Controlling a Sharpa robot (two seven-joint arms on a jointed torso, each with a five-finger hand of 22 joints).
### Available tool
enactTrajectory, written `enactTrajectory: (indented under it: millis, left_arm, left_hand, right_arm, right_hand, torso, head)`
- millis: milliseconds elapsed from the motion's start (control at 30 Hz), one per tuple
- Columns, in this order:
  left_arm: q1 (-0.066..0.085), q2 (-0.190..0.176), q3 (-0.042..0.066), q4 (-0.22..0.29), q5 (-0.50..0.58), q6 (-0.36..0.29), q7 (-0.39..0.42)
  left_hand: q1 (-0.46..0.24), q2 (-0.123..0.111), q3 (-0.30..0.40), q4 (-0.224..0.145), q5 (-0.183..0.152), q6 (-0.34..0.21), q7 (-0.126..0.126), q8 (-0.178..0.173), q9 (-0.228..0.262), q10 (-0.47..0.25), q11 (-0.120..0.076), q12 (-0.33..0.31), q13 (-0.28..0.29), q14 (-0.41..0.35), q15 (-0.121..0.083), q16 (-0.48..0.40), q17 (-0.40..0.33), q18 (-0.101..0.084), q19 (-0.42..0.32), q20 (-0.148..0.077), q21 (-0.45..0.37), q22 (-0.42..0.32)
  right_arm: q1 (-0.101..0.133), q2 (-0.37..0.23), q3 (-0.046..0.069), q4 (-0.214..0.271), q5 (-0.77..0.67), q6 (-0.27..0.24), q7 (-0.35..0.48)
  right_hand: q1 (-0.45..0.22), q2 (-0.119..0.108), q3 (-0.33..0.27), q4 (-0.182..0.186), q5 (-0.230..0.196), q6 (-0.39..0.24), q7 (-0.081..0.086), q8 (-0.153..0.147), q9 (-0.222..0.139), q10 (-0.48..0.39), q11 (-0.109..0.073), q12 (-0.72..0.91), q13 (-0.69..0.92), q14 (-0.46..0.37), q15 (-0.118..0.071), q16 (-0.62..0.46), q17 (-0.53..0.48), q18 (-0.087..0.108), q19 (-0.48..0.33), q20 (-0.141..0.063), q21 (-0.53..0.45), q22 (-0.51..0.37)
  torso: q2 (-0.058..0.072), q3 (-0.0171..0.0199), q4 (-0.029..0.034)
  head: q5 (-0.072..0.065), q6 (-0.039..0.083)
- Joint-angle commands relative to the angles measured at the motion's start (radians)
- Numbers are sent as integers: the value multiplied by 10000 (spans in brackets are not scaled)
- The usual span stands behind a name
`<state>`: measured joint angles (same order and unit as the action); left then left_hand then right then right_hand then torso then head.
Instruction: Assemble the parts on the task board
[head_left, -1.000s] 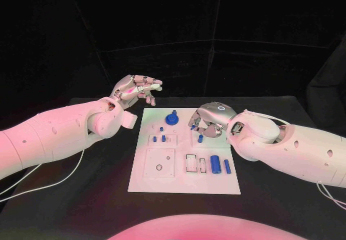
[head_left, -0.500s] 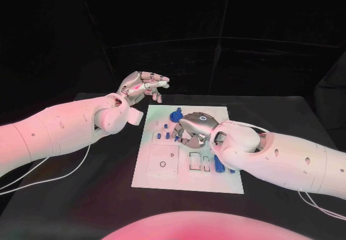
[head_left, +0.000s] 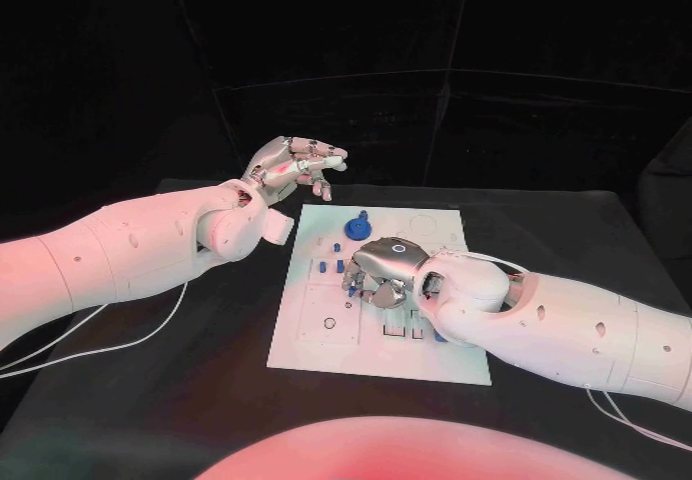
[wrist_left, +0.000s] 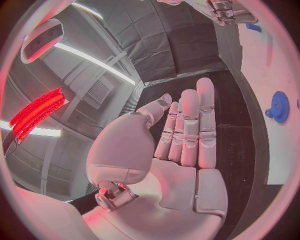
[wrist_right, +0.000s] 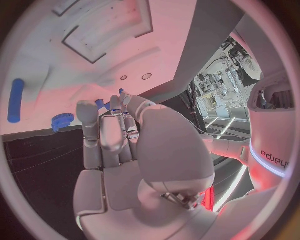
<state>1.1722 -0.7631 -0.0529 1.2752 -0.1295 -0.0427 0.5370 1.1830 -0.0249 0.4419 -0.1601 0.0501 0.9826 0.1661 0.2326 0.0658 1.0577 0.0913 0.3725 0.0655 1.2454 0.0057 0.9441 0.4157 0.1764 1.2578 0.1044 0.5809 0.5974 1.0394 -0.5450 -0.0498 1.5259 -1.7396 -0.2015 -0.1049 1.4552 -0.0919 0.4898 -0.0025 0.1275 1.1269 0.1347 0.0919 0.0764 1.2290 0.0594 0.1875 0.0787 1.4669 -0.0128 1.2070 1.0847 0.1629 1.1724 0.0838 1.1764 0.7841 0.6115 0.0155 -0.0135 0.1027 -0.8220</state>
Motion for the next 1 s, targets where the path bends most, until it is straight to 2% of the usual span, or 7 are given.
enactTrajectory:
  millis: [33,1000]
  left_arm:
    - [18,26,9,4,36,-31,178]
    - [17,88,8,-60,36,15,164]
  left_hand:
    - [30,27,-14,-56,-9,25,44,-53,-1,-38,35,-68,-3,-37,12,-42,-11,59,54,0,-39,-12]
    - [29,27,-17,-57,-9,18,47,-58,-2,-42,37,-70,-3,-37,13,-42,-14,58,55,0,-42,-15]
  right_arm:
    - [-16,55,3,-63,-225,245,111]
    - [-247,346,-6,-320,-613,551,137]
  right_hand:
    - [-96,-5,79,-9,54,21,65,-15,8,-51,55,-37,-14,351,-64,50,-6,-191,26,16,42,11]
    - [-115,6,101,-34,75,13,73,-29,6,-56,62,-52,-14,351,-57,77,11,-192,22,22,56,24]
  torso:
    - [5,13,1]
    - [-4,-1,3]
  head:
    - [20,-22]
    - [85,-122]
